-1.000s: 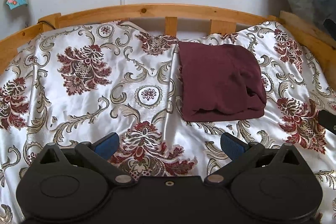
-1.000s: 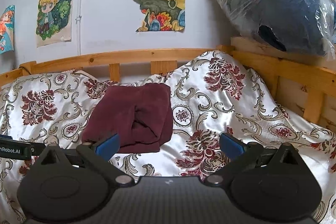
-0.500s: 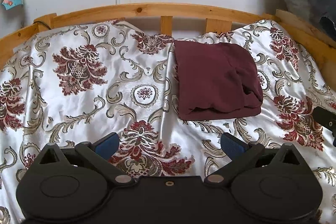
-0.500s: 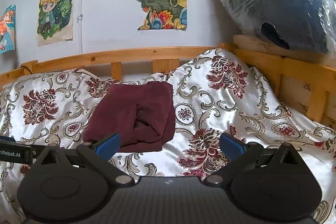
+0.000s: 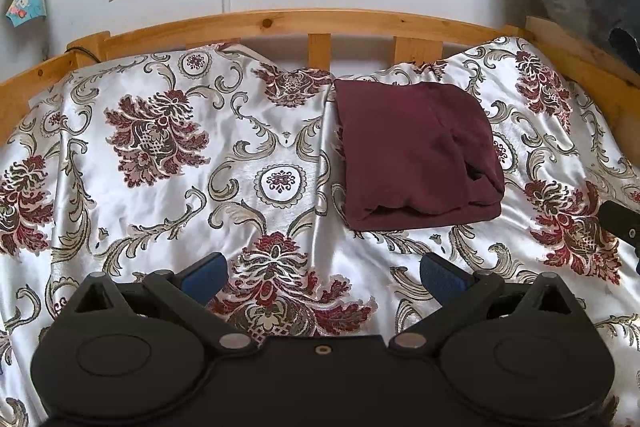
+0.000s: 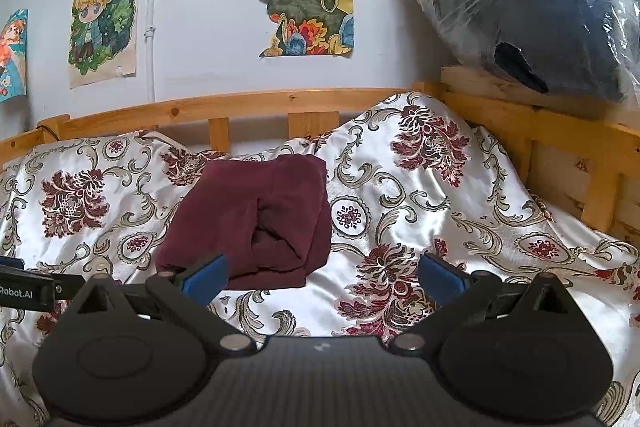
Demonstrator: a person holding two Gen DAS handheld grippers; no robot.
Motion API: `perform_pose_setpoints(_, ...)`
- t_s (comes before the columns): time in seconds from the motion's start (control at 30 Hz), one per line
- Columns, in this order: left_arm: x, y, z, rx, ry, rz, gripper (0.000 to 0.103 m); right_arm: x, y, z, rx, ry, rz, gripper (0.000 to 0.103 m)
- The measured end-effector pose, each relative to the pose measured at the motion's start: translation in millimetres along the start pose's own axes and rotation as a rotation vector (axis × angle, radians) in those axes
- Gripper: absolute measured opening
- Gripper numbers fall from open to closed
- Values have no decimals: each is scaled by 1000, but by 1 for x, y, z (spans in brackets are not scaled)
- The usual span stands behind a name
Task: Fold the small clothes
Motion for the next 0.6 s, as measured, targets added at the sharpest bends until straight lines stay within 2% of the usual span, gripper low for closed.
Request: perform_pose_setpoints(0.6, 1, 1, 1, 2, 0, 13, 102, 0, -2, 0, -7, 0, -2, 103)
Point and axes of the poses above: each gripper's, at about its wrist camera, not at the fingertips, and y roughly against the way its jaws point, x to its right, z to its underside, the point moved 7 cm from there along -y, roughly the way its jaws point, and after that the axes turned 5 degrees about x, right-handed, at the moved point
